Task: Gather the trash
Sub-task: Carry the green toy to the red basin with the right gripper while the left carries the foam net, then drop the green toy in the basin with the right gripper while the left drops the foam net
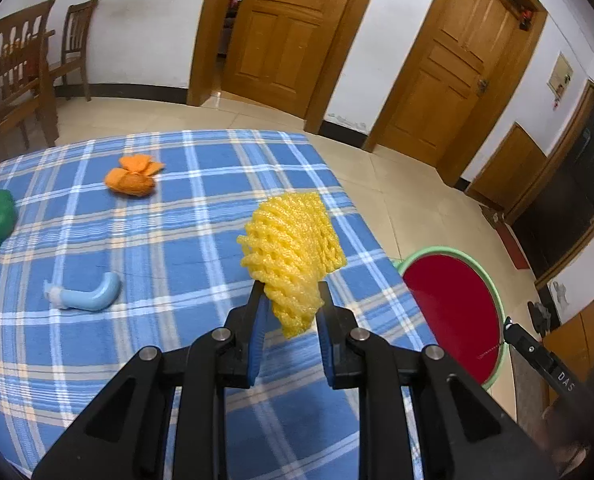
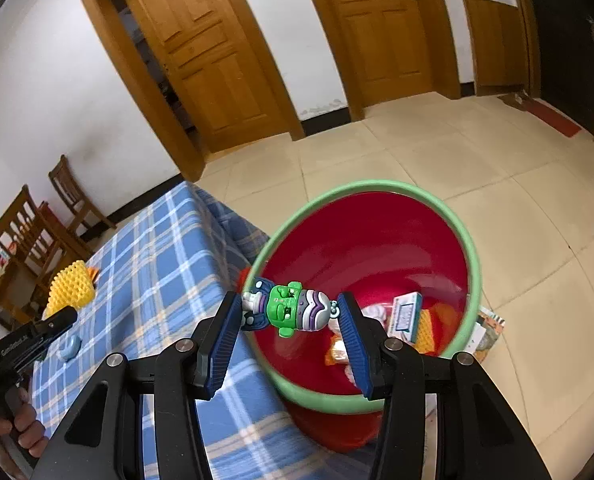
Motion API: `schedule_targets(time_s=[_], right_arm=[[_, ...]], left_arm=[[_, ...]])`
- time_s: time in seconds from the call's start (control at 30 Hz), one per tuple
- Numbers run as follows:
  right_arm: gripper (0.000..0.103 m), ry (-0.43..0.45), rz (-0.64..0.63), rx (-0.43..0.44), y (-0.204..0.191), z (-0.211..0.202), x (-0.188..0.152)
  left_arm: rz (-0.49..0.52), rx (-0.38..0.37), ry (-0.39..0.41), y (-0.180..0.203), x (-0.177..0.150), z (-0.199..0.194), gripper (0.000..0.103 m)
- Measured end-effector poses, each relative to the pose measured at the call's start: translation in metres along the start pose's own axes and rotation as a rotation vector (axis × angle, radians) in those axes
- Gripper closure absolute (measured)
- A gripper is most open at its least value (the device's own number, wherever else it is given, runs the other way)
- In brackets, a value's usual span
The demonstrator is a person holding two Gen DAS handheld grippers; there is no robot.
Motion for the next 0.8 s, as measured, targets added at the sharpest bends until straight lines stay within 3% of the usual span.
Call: schedule_targets(time_s=[0.8], right_arm=[[0.051,-0.061,0.118,-0.063,0.056,0.019,-0.008]], left_arm=[[0.097,-0.069,-0.071,0.056,-0.016,0.017,0.080]])
Point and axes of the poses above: each gripper's, at about its wrist camera, not at the fingertips, and z roughly the way its jaws point, y to its right, x to its top, the point moved 1 cm from there along z, roughly the way its jaws point, and after that the axes turned 5 degrees about y, right-handed, at the moved point
